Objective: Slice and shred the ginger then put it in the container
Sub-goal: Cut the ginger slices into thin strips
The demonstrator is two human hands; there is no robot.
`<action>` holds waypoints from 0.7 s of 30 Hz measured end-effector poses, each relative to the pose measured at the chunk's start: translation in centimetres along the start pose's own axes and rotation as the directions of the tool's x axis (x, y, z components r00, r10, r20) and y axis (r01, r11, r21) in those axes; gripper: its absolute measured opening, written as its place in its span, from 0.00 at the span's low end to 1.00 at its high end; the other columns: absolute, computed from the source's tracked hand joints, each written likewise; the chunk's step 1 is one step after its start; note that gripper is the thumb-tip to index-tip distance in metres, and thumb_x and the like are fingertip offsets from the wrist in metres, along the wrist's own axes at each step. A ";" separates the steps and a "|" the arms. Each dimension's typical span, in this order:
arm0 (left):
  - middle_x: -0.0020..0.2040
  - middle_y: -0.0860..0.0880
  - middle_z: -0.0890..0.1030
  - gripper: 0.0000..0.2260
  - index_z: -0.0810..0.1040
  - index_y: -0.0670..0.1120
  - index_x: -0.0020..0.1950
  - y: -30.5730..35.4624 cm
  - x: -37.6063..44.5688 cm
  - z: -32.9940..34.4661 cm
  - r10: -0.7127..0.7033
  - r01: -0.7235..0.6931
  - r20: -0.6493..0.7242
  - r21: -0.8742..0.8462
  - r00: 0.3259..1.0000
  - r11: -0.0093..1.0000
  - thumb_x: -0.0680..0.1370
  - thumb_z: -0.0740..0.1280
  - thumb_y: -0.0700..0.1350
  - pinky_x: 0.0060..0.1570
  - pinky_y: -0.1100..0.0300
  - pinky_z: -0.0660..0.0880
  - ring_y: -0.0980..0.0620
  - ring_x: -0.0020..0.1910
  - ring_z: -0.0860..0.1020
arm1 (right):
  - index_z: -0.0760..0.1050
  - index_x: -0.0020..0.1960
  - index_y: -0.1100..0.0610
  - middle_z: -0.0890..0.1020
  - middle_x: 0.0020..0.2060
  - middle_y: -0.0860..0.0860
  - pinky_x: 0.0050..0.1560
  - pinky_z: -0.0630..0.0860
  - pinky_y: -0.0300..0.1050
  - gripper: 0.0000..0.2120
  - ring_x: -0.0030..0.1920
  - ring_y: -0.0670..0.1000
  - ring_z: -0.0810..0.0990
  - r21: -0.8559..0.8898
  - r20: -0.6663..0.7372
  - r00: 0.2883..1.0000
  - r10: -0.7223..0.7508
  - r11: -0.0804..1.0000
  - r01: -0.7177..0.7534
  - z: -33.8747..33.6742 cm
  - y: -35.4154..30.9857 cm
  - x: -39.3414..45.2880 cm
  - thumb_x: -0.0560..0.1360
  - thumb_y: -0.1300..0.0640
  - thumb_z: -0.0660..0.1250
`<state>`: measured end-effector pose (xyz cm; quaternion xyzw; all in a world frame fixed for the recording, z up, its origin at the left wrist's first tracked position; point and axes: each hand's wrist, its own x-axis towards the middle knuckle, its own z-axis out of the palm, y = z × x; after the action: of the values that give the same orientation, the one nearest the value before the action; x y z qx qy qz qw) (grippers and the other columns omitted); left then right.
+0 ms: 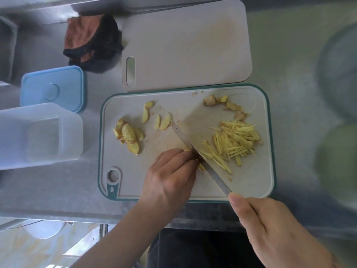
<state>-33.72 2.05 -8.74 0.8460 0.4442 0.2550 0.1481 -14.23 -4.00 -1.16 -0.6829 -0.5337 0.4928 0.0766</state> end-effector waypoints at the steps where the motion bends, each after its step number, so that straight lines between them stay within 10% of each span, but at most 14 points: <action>1: 0.49 0.45 0.86 0.04 0.87 0.39 0.47 0.0 0.0 0.0 -0.003 0.003 0.001 -0.006 1.000 1.000 0.75 0.73 0.34 0.54 0.54 0.80 0.46 0.49 0.83 | 0.69 0.33 0.43 0.74 0.26 0.43 0.35 0.66 0.38 0.30 0.32 0.44 0.74 -0.001 -0.001 1.000 -0.002 1.000 0.002 0.0 0.0 0.0 0.64 0.25 0.37; 21: 0.46 0.45 0.84 0.01 0.86 0.39 0.44 -0.3 -0.2 0.1 -0.043 0.042 -0.028 -0.030 0.999 0.999 0.74 0.75 0.34 0.53 0.54 0.79 0.46 0.48 0.82 | 0.66 0.31 0.51 0.69 0.21 0.50 0.27 0.62 0.38 0.32 0.25 0.47 0.69 0.024 -0.014 1.000 -0.007 1.000 0.007 -0.1 0.1 1.1 0.67 0.25 0.40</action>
<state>-33.96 2.04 -9.05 0.8303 0.4604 0.2703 0.1597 -14.15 -3.15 -1.83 -0.6834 -0.5296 0.4943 0.0901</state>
